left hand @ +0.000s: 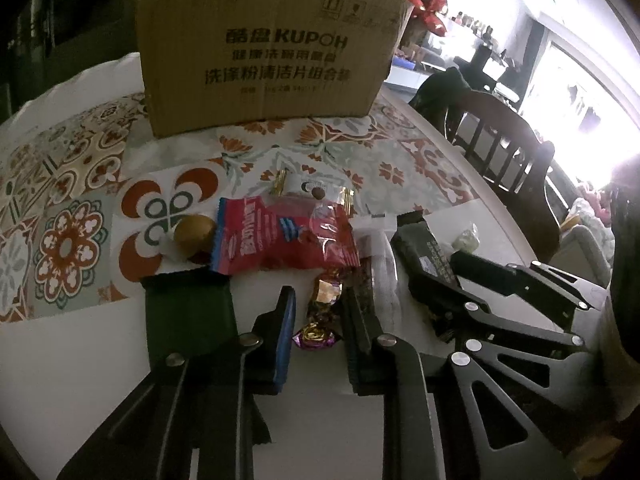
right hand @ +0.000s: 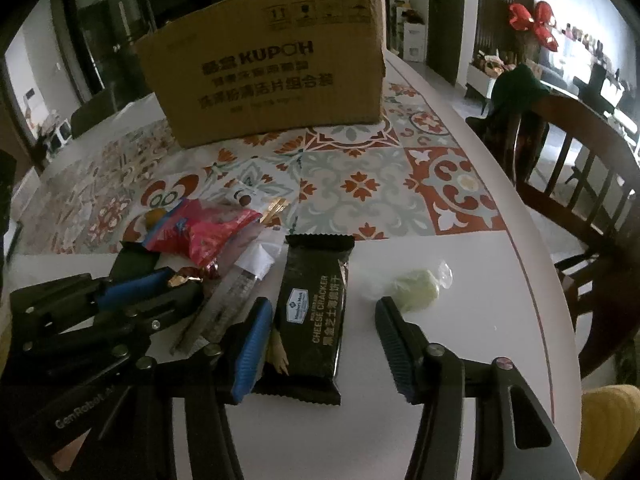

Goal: Organize snacks
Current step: 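Grasp the black cheese cracker packet with the right tool while the left tool grasps a purple foil candy, then carry the cracker packet and purple candy into the box while opening both tools to release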

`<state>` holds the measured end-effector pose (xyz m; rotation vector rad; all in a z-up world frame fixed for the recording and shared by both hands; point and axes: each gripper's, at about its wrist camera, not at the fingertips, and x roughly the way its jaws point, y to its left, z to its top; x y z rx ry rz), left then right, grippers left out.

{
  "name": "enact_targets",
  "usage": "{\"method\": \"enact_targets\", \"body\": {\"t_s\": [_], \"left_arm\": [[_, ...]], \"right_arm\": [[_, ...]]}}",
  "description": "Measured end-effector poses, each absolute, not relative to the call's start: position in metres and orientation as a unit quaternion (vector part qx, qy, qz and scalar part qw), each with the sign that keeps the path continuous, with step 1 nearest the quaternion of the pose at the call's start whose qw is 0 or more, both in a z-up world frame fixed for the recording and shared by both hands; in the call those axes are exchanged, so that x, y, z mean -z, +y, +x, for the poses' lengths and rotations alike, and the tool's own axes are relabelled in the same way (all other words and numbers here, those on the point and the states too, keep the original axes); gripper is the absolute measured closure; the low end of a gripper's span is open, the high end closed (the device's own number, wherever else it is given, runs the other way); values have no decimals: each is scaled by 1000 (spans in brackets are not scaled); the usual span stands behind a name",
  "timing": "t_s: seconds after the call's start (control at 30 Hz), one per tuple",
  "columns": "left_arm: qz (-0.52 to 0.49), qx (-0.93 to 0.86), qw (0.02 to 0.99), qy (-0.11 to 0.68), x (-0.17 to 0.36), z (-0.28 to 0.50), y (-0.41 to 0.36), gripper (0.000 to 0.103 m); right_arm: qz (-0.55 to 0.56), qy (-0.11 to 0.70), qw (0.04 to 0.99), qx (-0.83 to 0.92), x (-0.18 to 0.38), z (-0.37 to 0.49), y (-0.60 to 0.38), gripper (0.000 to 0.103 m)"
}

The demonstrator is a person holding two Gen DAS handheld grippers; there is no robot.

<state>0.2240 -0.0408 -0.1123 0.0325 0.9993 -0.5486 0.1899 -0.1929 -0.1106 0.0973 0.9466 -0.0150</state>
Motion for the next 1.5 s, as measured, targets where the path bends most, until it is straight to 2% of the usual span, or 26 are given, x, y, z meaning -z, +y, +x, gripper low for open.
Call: {"method": "enact_targets", "body": {"t_s": [0.03, 0.13, 0.67, 1.5], "left_arm": [[13, 262, 841, 474, 113, 224, -41, 85], [15, 260, 842, 473, 112, 222, -41, 86], [15, 262, 865, 429, 79, 199, -42, 87], [-1, 225, 898, 379, 5, 196, -41, 87]], "right_arm": [[46, 455, 889, 5, 111, 190, -192, 64], [48, 454, 890, 3, 110, 189, -192, 70], [67, 432, 899, -9, 87, 174, -198, 71], [83, 370, 925, -33, 8, 168, -213, 71]]}}
